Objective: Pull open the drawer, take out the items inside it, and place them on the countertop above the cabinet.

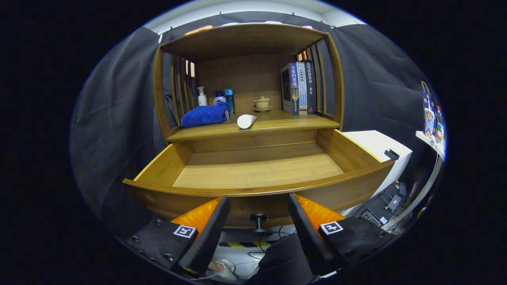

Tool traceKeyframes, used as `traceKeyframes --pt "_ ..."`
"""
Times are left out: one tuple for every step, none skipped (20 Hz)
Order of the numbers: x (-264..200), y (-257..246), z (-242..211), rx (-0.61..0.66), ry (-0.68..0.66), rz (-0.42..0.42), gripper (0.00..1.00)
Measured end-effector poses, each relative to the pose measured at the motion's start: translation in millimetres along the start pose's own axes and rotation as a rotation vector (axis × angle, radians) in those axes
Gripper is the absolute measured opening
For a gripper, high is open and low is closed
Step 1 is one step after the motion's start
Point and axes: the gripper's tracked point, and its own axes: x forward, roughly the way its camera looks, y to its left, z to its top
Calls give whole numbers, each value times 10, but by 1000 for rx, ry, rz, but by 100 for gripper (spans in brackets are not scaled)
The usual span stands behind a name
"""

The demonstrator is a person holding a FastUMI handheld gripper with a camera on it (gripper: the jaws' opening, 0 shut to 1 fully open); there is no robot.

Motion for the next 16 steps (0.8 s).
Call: traceKeyframes --pt "9 -3 15 -11 0 -2 98" --pt "30 -17 47 -23 -11 -10 98" --pt "67 -43 83 -45 -12 -21 98" --pt "101 -75 95 -59 -7 -32 98" --pt "137 -83 139 -52 -10 -34 98" --pt "180 -47 148 -36 3 -26 97" --pt "235 -49 166 -18 8 -28 97" --pt "303 -49 228 -9 2 -33 97" --pt "360 -38 233 -15 9 -34 97" --pt "415 -23 261 -17 8 -39 96" --pt "487 -6 307 -19 8 -42 97" --pt "558 9 333 -20 15 -42 97" --pt "623 28 368 -14 17 -42 97" --pt "684 39 416 -5 18 -44 97" --pt "739 56 486 16 13 -43 97" --pt "786 97 449 28 46 -26 97"
